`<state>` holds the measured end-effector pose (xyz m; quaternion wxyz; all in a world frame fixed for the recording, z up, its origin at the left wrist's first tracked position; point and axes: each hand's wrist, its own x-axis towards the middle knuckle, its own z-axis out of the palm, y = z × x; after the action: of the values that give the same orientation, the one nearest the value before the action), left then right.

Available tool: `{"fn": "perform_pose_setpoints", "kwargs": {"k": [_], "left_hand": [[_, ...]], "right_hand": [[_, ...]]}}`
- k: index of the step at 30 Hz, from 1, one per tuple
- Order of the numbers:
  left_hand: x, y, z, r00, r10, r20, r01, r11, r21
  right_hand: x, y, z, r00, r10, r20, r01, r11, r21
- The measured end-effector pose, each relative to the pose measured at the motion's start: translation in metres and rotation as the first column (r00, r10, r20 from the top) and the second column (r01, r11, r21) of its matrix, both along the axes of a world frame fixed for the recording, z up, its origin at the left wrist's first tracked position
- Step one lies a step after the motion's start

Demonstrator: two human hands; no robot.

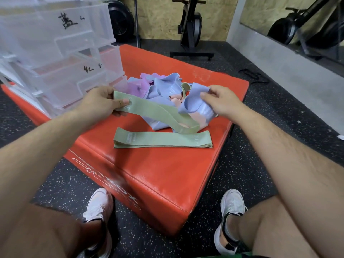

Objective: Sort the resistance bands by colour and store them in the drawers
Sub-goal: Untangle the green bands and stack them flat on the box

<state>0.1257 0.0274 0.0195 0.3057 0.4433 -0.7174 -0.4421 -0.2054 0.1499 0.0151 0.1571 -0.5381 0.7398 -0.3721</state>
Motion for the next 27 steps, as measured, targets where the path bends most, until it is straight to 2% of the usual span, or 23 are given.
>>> {"fn": "perform_pose_setpoints", "kwargs": {"k": [4, 6, 8, 9, 10, 11, 13, 15, 17, 20, 27], "left_hand": [[-0.003, 0.002, 0.001, 1.000, 0.012, 0.006, -0.012, 1.000, -0.017], [-0.004, 0.002, 0.000, 1.000, 0.015, 0.007, -0.015, 1.000, -0.021], [-0.005, 0.003, -0.001, 1.000, 0.018, 0.013, -0.018, 1.000, -0.022], [-0.005, 0.002, -0.002, 1.000, 0.018, 0.014, -0.018, 1.000, -0.018], [-0.005, 0.002, -0.002, 1.000, 0.017, 0.014, -0.017, 1.000, -0.013], [-0.005, 0.002, -0.002, 1.000, 0.015, 0.010, -0.015, 1.000, -0.008], [-0.005, 0.003, -0.002, 1.000, 0.012, 0.007, -0.012, 1.000, -0.003], [-0.004, 0.003, -0.002, 1.000, 0.012, 0.010, -0.012, 1.000, -0.005], [-0.004, 0.004, -0.001, 1.000, 0.009, 0.017, -0.008, 1.000, -0.010], [-0.003, 0.004, -0.002, 0.999, 0.015, 0.035, -0.014, 1.000, -0.010], [0.005, 0.001, -0.004, 0.998, 0.046, 0.032, -0.045, 0.999, -0.016]], "right_hand": [[-0.007, -0.006, 0.003, 0.970, -0.239, 0.051, 0.242, 0.967, -0.077], [-0.008, -0.010, 0.001, 0.962, -0.273, -0.006, 0.273, 0.962, 0.029], [-0.006, -0.009, -0.007, 0.945, -0.227, -0.234, 0.286, 0.922, 0.262], [-0.003, -0.006, -0.008, 0.912, -0.176, -0.371, 0.309, 0.889, 0.338], [0.001, -0.004, -0.007, 0.885, -0.114, -0.451, 0.288, 0.896, 0.338], [0.006, -0.003, -0.004, 0.896, -0.045, -0.441, 0.202, 0.927, 0.315], [0.012, -0.003, -0.002, 0.954, 0.117, -0.275, -0.033, 0.955, 0.293], [0.019, -0.003, -0.009, 0.959, 0.209, -0.189, -0.122, 0.913, 0.390], [0.023, -0.005, -0.022, 0.941, 0.216, -0.261, -0.076, 0.885, 0.459], [0.023, -0.010, -0.037, 0.936, 0.119, -0.332, 0.022, 0.920, 0.391], [0.019, -0.019, -0.034, 0.970, 0.027, -0.242, 0.038, 0.965, 0.260]]}}
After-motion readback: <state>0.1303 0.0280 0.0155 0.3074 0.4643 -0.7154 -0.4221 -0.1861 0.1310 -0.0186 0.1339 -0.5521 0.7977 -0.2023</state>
